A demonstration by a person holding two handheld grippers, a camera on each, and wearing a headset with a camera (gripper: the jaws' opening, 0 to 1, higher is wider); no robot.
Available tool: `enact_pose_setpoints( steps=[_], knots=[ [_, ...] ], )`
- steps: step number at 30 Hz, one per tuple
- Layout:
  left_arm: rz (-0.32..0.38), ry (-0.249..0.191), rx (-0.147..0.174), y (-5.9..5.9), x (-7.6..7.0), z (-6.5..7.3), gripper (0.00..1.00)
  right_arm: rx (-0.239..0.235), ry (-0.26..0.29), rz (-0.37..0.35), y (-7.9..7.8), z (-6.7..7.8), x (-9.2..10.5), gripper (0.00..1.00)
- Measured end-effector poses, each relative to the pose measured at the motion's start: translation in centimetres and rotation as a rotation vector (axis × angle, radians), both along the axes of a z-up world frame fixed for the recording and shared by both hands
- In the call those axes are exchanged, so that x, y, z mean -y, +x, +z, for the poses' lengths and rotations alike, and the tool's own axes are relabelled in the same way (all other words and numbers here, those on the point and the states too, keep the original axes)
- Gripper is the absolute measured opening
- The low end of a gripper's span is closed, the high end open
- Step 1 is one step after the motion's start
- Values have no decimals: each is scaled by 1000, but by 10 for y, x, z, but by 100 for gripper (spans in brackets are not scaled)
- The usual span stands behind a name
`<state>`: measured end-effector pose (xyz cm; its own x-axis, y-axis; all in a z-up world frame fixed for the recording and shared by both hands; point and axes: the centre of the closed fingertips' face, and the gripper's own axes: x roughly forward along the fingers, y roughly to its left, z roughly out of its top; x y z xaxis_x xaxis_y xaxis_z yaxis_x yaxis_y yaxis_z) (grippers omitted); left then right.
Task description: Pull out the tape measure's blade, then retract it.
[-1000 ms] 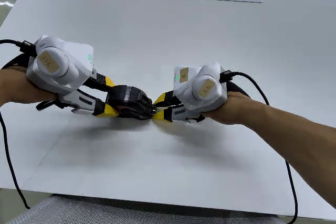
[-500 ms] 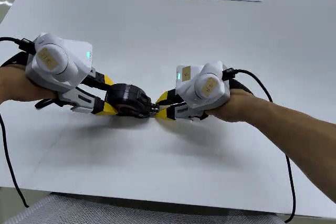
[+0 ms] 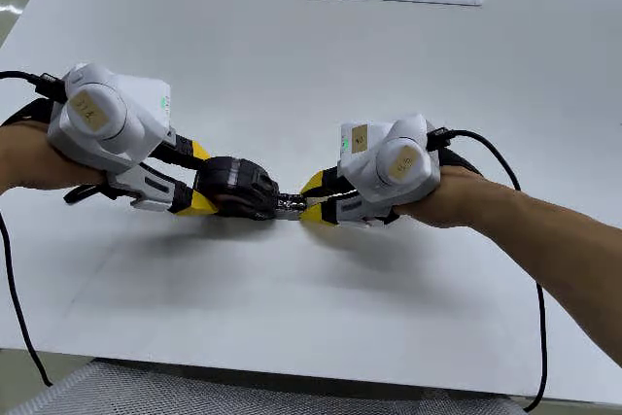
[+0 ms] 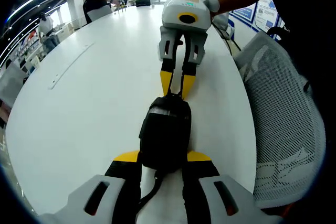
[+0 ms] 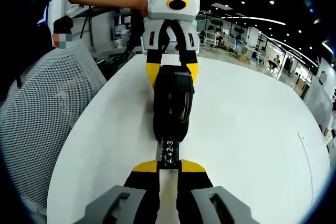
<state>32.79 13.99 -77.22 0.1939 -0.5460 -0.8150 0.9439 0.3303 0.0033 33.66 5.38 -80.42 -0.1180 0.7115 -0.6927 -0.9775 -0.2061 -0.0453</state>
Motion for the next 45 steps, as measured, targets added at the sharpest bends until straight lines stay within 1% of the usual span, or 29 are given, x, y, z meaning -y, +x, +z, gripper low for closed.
enact_pose_setpoints(
  steps=[22, 45],
  knots=[
    [5, -4, -5, 0, 1, 1, 24, -1, -20, -10, 5, -1, 25, 8],
    [13, -8, -12, 0, 1, 1, 24, -6, -37, -25, 10, 0, 60, 8]
  ],
)
